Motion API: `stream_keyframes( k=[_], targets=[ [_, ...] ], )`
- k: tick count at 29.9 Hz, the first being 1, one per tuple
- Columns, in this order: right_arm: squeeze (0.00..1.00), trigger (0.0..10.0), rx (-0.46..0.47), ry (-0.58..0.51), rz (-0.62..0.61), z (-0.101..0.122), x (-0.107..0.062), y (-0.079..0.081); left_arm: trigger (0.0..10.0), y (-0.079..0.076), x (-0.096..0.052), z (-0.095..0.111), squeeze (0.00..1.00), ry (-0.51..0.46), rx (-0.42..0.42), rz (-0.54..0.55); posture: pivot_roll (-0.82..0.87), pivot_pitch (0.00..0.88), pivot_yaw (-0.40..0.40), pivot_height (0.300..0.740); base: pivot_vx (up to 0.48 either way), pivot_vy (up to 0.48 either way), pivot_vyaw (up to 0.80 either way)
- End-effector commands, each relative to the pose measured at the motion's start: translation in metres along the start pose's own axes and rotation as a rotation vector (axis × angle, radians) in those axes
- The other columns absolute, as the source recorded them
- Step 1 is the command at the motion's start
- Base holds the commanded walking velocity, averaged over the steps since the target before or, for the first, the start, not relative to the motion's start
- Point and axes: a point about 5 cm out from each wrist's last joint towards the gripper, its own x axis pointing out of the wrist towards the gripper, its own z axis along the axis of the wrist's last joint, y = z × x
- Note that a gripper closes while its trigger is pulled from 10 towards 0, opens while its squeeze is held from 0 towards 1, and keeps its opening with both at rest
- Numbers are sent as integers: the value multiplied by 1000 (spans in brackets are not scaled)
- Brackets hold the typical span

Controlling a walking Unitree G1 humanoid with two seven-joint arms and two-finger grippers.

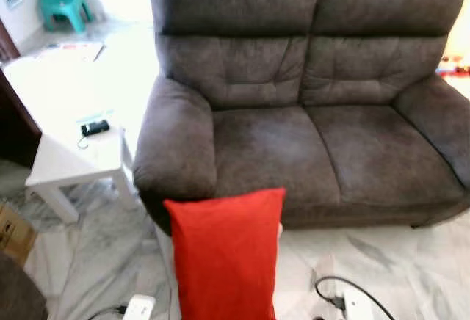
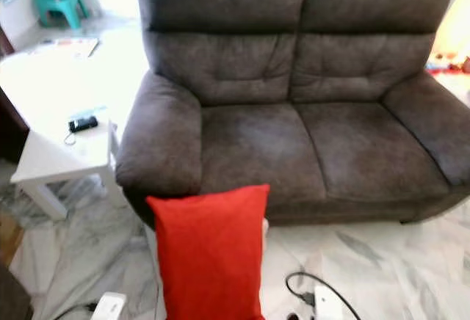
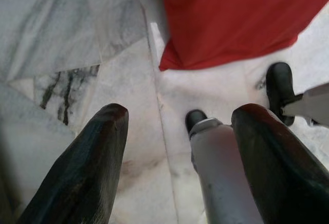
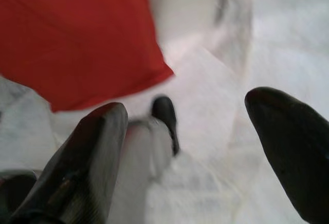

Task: Move the pillow to the sofa from floor

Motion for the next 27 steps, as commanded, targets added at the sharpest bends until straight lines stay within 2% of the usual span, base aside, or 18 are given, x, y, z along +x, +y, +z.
stream_keyframes(
  k=[1,24,27],
  targets=[
    [0,10000,-3,-25,7,7,1,4,10000,3,-3,-18,0,61,6,3,-56,0,-13,740,0,0,0],
    [0,10000,26,-36,4,7,2,4,10000,3,-3,-17,0,57,8,4,-55,0,-12,740,0,0,0],
    [0,10000,27,-34,6,7,2,4,10000,3,-3,-17,0,54,5,4,-55,0,-12,740,0,0,-723]
  ],
)
